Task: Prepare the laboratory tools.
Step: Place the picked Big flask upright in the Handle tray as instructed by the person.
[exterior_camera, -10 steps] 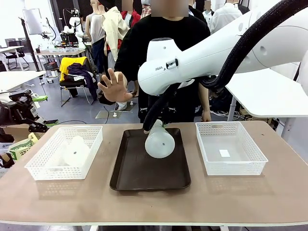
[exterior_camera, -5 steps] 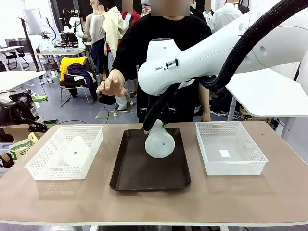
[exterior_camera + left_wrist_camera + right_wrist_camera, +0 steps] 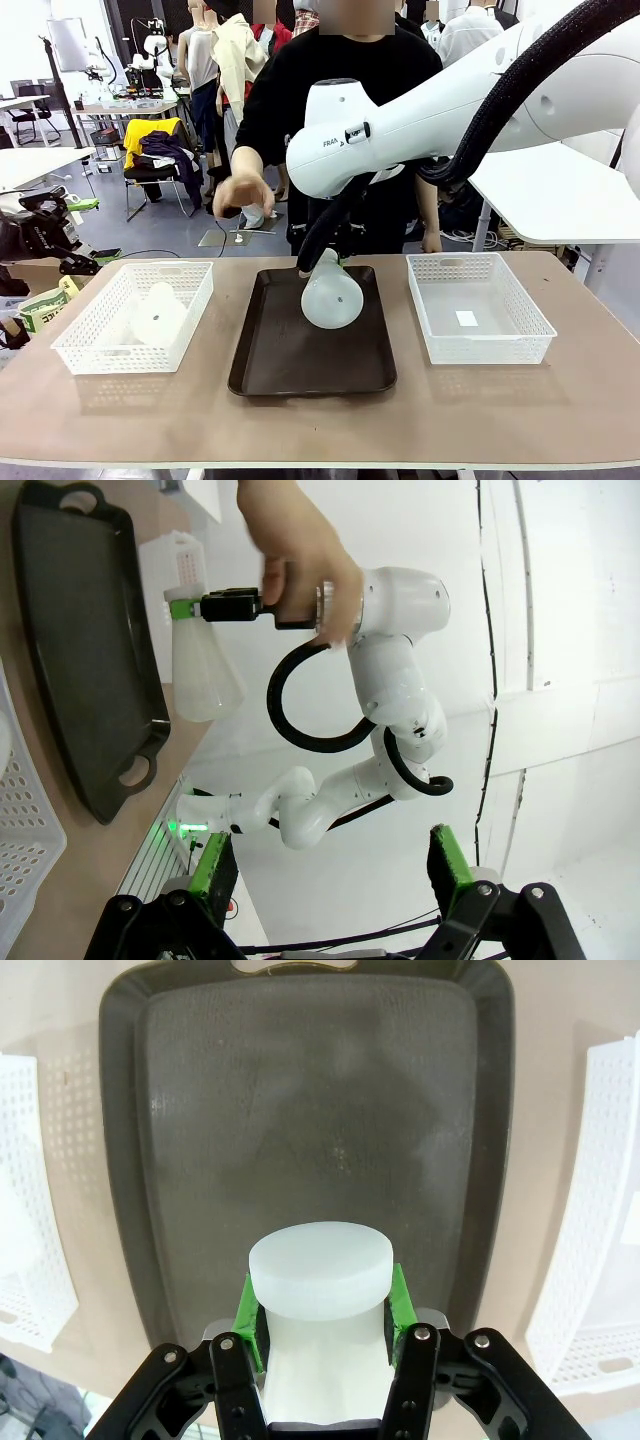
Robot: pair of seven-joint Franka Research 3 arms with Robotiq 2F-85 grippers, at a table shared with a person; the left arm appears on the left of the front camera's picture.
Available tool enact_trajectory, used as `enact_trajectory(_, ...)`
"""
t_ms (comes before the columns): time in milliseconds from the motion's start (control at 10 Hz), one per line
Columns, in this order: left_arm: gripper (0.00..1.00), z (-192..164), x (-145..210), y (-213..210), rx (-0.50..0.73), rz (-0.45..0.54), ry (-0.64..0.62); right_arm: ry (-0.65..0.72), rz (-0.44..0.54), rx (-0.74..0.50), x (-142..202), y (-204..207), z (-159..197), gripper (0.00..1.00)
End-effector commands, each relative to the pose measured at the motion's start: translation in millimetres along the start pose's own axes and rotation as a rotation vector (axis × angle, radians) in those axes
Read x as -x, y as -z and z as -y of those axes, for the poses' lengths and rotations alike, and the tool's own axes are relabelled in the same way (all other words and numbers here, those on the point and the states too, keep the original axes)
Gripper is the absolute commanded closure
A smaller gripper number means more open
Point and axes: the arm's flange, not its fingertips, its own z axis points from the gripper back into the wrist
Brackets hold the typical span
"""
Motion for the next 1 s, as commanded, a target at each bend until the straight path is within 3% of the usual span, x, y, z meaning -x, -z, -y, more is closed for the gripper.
enact_trajectory(0, 0.0, 2.1, 0.4, -0.9, 0.005, -0.002, 0.008, -0.001, -0.001, -0.004, -0.3, -0.8, 0.5, 1.0)
enact_trajectory(900, 0.0, 2.1, 0.4, -0.9, 0.005, -0.002, 0.008, -0.001, -0.001, -0.004, -0.3, -0.8, 0.5, 1.0)
